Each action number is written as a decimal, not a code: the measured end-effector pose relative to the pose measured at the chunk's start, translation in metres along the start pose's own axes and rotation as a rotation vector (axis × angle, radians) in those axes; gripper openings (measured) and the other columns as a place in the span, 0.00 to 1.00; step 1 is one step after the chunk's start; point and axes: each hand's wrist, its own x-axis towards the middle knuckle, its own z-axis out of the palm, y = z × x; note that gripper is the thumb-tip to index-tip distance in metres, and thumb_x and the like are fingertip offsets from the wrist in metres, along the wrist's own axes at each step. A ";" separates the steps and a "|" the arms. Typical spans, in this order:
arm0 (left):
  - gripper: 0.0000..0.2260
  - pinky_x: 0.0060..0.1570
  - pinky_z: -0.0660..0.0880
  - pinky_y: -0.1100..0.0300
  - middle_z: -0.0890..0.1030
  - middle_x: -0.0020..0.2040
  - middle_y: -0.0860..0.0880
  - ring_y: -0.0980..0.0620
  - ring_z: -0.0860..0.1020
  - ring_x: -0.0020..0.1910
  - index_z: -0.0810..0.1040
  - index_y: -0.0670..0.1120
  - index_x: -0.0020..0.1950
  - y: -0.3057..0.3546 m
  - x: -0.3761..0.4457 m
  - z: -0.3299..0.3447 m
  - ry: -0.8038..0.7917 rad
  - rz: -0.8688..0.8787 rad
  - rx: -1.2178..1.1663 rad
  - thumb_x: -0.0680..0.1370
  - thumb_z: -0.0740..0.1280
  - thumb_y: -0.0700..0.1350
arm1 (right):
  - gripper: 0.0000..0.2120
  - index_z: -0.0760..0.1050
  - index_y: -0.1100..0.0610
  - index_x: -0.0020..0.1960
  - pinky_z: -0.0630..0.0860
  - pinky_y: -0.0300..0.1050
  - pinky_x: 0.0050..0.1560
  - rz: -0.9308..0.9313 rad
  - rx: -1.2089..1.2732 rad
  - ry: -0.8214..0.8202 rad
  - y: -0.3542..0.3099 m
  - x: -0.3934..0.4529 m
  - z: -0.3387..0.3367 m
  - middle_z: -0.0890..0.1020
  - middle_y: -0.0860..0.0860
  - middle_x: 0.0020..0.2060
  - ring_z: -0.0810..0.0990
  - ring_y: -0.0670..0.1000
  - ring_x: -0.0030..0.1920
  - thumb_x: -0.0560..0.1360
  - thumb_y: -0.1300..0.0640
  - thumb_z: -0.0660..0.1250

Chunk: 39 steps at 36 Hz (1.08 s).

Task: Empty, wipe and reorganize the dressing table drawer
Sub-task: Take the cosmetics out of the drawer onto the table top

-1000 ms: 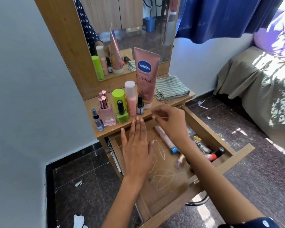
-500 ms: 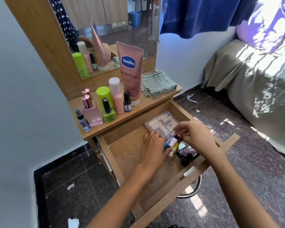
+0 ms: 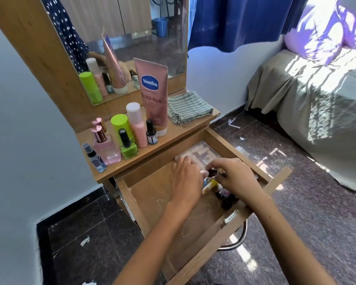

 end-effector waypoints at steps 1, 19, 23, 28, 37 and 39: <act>0.12 0.58 0.67 0.56 0.75 0.57 0.49 0.52 0.69 0.57 0.77 0.46 0.55 -0.003 -0.002 -0.006 0.011 -0.011 -0.013 0.79 0.62 0.52 | 0.12 0.80 0.46 0.50 0.75 0.43 0.43 -0.024 0.004 0.002 -0.003 -0.001 0.001 0.84 0.44 0.44 0.81 0.49 0.47 0.68 0.58 0.73; 0.24 0.72 0.49 0.46 0.63 0.74 0.41 0.46 0.59 0.75 0.63 0.39 0.74 -0.045 -0.028 -0.035 0.215 -0.034 0.274 0.81 0.54 0.51 | 0.10 0.81 0.57 0.41 0.81 0.44 0.44 -0.050 0.693 0.350 -0.086 0.063 -0.004 0.84 0.50 0.35 0.83 0.47 0.38 0.63 0.58 0.80; 0.30 0.75 0.44 0.47 0.56 0.76 0.40 0.45 0.53 0.76 0.58 0.37 0.75 -0.050 -0.028 -0.026 0.158 -0.042 0.347 0.79 0.59 0.53 | 0.11 0.81 0.56 0.43 0.81 0.46 0.46 -0.029 0.712 0.358 -0.097 0.079 0.007 0.84 0.49 0.36 0.83 0.46 0.39 0.64 0.58 0.80; 0.32 0.73 0.46 0.47 0.55 0.76 0.40 0.45 0.53 0.76 0.57 0.38 0.75 -0.054 -0.029 -0.022 0.162 -0.041 0.355 0.78 0.61 0.54 | 0.17 0.78 0.59 0.48 0.80 0.42 0.47 -0.004 0.738 0.421 -0.107 0.084 0.018 0.83 0.48 0.39 0.81 0.44 0.41 0.63 0.57 0.80; 0.33 0.72 0.46 0.47 0.55 0.77 0.42 0.46 0.53 0.76 0.57 0.40 0.75 -0.058 -0.030 -0.018 0.176 -0.040 0.394 0.77 0.63 0.55 | 0.14 0.78 0.61 0.47 0.78 0.32 0.46 -0.017 0.859 0.385 -0.105 0.083 0.025 0.83 0.51 0.42 0.83 0.44 0.43 0.65 0.59 0.79; 0.32 0.72 0.45 0.47 0.54 0.77 0.42 0.46 0.52 0.76 0.57 0.40 0.75 -0.058 -0.030 -0.017 0.172 -0.042 0.386 0.77 0.62 0.55 | 0.15 0.79 0.61 0.49 0.79 0.33 0.47 -0.023 0.886 0.352 -0.101 0.082 0.025 0.84 0.52 0.43 0.83 0.45 0.45 0.65 0.59 0.78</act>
